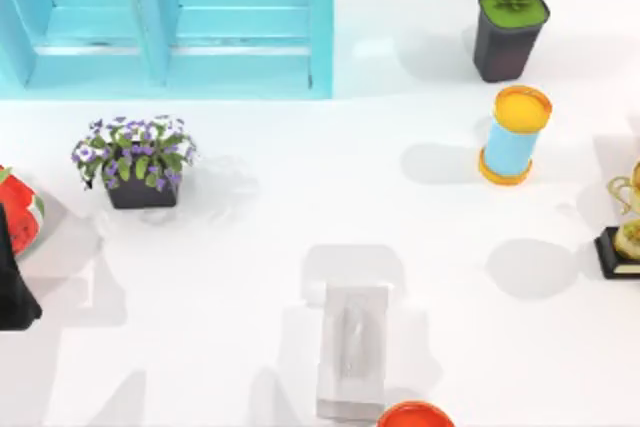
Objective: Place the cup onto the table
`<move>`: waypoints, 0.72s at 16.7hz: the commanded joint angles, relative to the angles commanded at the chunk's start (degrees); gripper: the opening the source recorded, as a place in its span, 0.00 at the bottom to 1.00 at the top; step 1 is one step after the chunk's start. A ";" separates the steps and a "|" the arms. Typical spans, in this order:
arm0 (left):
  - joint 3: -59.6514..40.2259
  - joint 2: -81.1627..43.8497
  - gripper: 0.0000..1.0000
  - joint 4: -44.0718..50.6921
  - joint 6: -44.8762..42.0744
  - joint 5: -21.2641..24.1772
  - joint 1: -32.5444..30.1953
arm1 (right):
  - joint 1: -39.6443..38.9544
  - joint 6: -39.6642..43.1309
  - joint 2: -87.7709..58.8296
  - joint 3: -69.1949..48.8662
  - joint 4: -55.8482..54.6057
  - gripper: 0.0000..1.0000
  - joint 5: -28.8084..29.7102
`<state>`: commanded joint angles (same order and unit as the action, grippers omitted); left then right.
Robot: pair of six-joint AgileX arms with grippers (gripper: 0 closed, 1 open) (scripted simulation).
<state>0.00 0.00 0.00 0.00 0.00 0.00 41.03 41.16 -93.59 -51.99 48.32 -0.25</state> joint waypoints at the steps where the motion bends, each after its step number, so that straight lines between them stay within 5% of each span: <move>1: 0.00 0.00 1.00 0.00 0.00 0.00 0.00 | 0.00 0.00 0.00 0.00 0.00 0.62 0.00; 9: 0.00 0.00 1.00 0.00 0.00 0.00 0.00 | 0.00 0.00 0.00 0.00 0.00 0.02 0.00; 12: 0.00 0.00 1.00 0.00 0.00 0.00 0.00 | 0.00 0.00 0.00 0.00 0.00 0.00 0.00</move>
<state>0.00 0.00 0.00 0.00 0.00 0.00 41.03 41.16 -93.59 -51.99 48.32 -0.25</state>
